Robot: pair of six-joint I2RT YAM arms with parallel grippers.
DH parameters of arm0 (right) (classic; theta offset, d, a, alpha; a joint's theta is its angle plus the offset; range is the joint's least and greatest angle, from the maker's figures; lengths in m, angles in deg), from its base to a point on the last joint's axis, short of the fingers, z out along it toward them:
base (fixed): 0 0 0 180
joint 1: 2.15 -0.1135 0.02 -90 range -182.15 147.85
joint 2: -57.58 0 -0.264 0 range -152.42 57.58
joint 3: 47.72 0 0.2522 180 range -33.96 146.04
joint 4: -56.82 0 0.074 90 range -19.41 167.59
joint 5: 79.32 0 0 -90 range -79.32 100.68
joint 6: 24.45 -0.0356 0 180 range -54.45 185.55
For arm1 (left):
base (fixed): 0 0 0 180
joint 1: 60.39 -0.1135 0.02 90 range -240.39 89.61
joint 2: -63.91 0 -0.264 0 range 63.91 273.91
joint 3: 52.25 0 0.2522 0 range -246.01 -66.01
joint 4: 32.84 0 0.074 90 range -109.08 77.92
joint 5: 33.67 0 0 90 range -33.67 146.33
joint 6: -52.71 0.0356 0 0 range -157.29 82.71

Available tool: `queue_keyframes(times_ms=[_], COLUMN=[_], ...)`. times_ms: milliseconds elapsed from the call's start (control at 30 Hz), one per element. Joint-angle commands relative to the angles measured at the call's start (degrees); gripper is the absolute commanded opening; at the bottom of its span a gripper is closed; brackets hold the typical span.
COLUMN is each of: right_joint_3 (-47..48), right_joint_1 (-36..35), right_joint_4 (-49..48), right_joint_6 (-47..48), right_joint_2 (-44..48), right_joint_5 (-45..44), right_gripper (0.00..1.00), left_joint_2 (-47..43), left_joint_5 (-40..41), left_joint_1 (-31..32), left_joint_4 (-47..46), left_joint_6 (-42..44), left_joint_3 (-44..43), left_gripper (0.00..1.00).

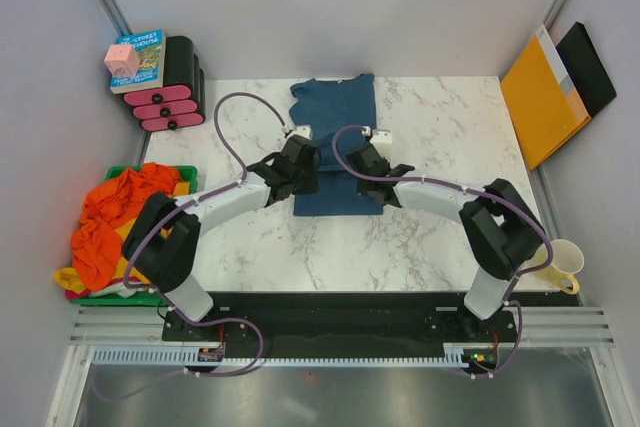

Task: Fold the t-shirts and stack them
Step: Fold the folded rectangular tshirt in 1/3 of the way

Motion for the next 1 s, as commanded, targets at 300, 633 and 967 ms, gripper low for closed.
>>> queue_keyframes(times_ms=[300,633,967], right_joint_3=[10.33,20.34,33.62], right_joint_1=[0.29,3.18,8.02], right_joint_4=[-0.96,1.16,2.65], right_joint_6=[-0.13,1.54,1.80], right_joint_2=[-10.64,-19.87,-27.16], right_joint_5=[-0.33,-1.47,-0.51], right_gripper=[0.00,0.00,0.00], left_joint_2=[7.02,9.49,9.40], left_joint_5=[-5.61,-6.67,-5.35], left_joint_1=[0.32,0.32,0.32], left_joint_4=[-3.65,-3.65,-3.39], left_joint_6=[-2.95,-2.51,-2.25], left_joint_3=[-0.95,-1.13,0.63], left_gripper=[0.13,0.13,0.13])
